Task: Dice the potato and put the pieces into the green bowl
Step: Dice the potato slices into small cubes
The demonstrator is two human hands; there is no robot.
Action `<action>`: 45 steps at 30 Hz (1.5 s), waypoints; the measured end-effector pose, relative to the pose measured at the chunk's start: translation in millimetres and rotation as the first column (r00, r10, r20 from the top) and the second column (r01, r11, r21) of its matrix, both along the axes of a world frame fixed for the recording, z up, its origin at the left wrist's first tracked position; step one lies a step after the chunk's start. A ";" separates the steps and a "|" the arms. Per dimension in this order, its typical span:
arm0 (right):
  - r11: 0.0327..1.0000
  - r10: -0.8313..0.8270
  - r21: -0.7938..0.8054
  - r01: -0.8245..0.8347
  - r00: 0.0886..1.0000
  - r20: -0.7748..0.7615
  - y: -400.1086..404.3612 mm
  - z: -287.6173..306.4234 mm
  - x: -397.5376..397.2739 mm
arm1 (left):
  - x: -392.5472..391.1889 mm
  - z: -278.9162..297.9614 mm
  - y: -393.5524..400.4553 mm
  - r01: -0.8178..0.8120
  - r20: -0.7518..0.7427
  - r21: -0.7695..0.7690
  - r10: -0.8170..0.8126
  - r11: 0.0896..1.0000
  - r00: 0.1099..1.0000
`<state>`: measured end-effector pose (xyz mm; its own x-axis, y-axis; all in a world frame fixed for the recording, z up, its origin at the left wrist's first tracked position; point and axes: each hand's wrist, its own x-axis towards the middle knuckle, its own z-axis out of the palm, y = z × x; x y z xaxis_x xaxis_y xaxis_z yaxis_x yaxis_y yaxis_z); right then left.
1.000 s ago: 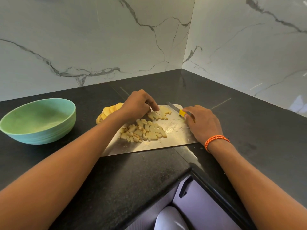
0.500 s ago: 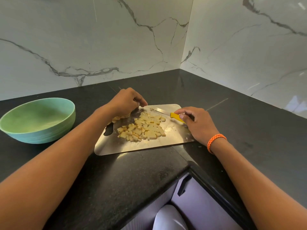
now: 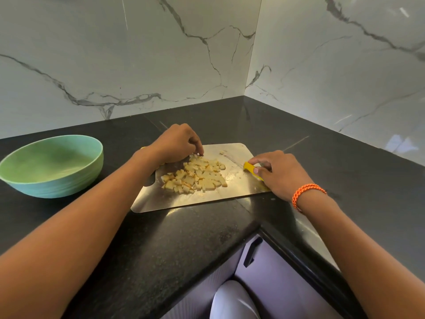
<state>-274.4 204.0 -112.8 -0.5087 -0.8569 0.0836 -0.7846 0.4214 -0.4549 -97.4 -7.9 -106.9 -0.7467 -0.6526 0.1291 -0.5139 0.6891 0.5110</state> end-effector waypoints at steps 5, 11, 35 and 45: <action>0.995 -0.060 0.079 0.064 0.997 -0.048 7.4 -4.6 29.6 | 1.6 1.9 0.0 0.003 0.010 -0.008 -0.003 1.000 1.000; 0.999 -0.020 -0.027 0.020 1.000 0.003 -4.0 -10.5 52.8 | 1.8 -1.1 -5.2 -0.024 0.024 -0.036 0.025 0.999 0.999; 0.939 0.261 -0.306 -0.156 0.904 0.339 -9.5 -16.8 40.0 | 25.3 13.0 -16.7 0.299 0.013 0.196 -0.307 0.934 0.952; 0.929 0.138 -0.366 -0.054 0.968 0.209 -14.4 -11.4 24.0 | 42.9 34.6 -22.0 0.220 0.032 0.136 -0.227 0.966 0.973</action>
